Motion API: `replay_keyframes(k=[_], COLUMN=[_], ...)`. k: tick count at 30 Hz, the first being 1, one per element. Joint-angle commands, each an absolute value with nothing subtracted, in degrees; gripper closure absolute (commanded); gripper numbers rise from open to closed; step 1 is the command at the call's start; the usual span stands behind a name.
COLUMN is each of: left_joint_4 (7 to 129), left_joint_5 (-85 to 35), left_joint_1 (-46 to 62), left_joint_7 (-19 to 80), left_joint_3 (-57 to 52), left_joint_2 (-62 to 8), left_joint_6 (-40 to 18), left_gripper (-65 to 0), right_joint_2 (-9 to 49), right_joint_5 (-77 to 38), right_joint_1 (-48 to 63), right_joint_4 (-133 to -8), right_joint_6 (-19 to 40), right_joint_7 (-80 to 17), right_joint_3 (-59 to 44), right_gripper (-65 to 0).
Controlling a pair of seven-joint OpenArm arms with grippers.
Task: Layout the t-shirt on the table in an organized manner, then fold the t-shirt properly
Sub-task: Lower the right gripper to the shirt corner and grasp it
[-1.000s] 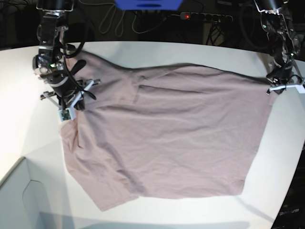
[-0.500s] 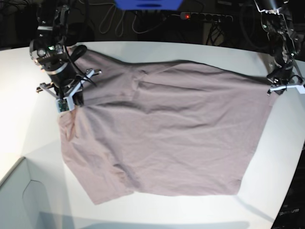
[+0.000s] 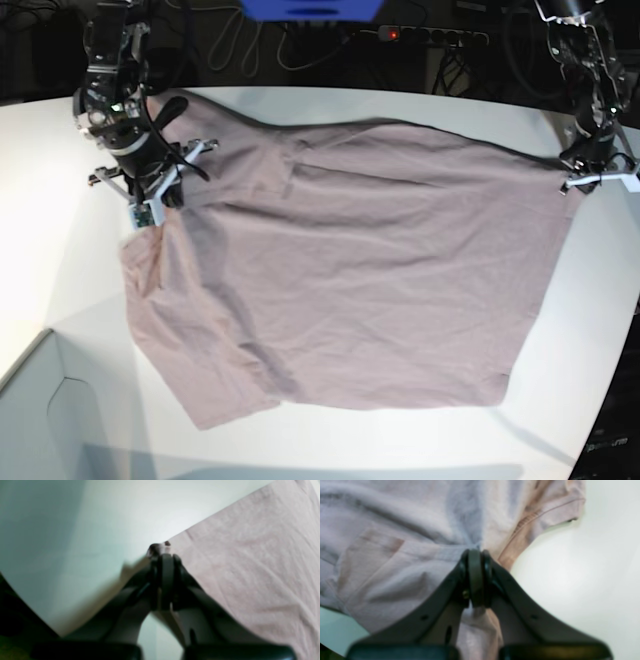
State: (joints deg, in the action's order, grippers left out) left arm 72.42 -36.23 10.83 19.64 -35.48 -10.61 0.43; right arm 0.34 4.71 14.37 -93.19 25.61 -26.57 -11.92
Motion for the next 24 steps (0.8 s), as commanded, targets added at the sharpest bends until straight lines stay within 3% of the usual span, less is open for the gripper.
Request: replay_keyframes(k=[1, 24], left_joint_4=[73.45, 73.45], left_joint_5=[-36.26, -36.26], left_joint_1=[10.51, 10.51], left_joint_7=[18.59, 18.59], left_joint_3=[-35.74, -35.74], left_joint_2=[-11.47, -11.47], left_joint_6=[0.13, 0.13], left_gripper=[0.0, 0.0], right_joint_2=[0.75, 0.75], right_joint_5=[4.26, 4.18], right_joint_1=[14.11, 18.51], right_joint_4=[-94.20, -98.24], right_joint_6=[25.54, 25.54], right_joint_7=[-25.36, -25.36], right_joint_3=[-12.00, -12.62], right_gripper=[0.0, -0.5])
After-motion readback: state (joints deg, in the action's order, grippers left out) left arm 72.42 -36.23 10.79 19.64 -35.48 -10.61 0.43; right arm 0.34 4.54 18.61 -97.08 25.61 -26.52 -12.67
